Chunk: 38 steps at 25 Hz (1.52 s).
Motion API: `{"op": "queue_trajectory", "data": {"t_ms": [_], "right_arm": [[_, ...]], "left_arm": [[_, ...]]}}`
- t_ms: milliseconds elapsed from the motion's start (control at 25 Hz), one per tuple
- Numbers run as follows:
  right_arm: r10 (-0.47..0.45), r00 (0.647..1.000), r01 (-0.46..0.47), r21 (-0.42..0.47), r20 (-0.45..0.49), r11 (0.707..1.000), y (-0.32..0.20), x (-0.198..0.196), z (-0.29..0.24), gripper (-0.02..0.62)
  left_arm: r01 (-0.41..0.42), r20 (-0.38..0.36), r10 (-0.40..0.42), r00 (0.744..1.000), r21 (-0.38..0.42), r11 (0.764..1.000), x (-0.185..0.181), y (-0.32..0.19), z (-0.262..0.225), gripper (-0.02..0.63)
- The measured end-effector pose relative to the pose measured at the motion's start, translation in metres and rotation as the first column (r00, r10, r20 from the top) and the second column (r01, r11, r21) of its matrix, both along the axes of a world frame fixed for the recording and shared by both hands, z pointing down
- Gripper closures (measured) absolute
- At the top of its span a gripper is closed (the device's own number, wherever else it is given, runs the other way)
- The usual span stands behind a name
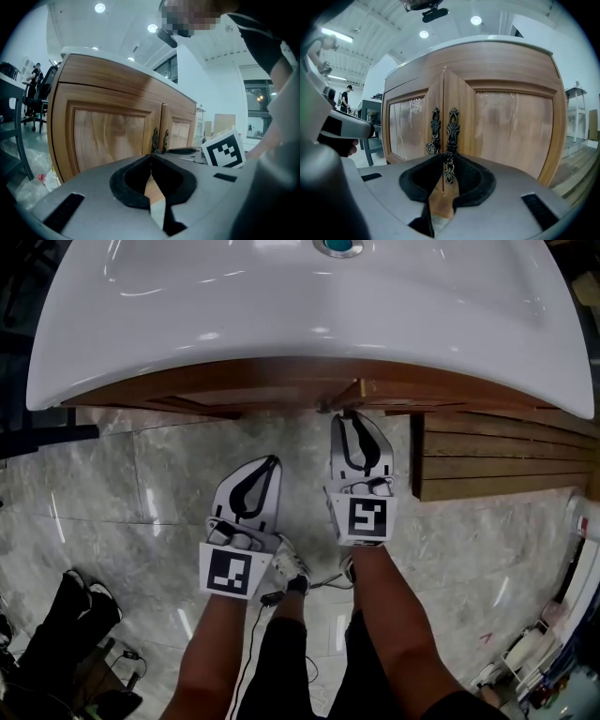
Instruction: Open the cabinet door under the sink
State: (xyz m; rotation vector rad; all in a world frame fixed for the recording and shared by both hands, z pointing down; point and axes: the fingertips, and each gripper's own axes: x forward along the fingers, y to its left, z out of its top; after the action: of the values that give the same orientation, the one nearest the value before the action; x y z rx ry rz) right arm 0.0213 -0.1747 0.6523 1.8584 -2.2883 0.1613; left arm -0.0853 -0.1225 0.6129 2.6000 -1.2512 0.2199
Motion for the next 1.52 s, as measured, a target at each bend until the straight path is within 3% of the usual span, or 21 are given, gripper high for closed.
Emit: {"op": "queue_trajectory", "data": {"t_ms": [480,640,800,960,1200,1520], "right_arm": [[-0.113,0.994,0.114,-0.066,0.007,0.991,0.054,0.011,0.01,0.505],[-0.181,0.983,0.182,-0.078,0.02,0.98,0.074,0.014,0.01,0.505],[-0.255,0.966,0.257,-0.036,0.036,0.966,0.091,0.018,0.005,0.505],[-0.305,0.952,0.306,-0.066,0.03,0.95,0.113,0.026,0.006,0.503],[-0.413,0.91,0.415,-0.03,0.042,0.909,0.143,0.041,0.002,0.503],[-0.542,0.84,0.543,-0.047,0.029,0.839,0.185,0.072,0.003,0.503]], "left_arm": [[0.022,-0.002,-0.022,1.0,0.008,1.0,0.014,0.04,-0.005,0.581],[0.026,0.008,-0.026,1.0,0.013,1.0,0.024,0.058,-0.009,0.581],[0.018,0.009,-0.018,1.0,0.007,1.0,0.043,0.084,-0.012,0.581],[0.042,0.017,-0.042,0.999,-0.014,0.999,0.055,0.105,-0.01,0.581],[0.063,0.026,-0.063,0.998,-0.018,0.998,0.07,0.13,-0.007,0.581],[0.062,0.037,-0.061,0.997,-0.024,0.998,0.102,0.155,-0.001,0.581]]}}
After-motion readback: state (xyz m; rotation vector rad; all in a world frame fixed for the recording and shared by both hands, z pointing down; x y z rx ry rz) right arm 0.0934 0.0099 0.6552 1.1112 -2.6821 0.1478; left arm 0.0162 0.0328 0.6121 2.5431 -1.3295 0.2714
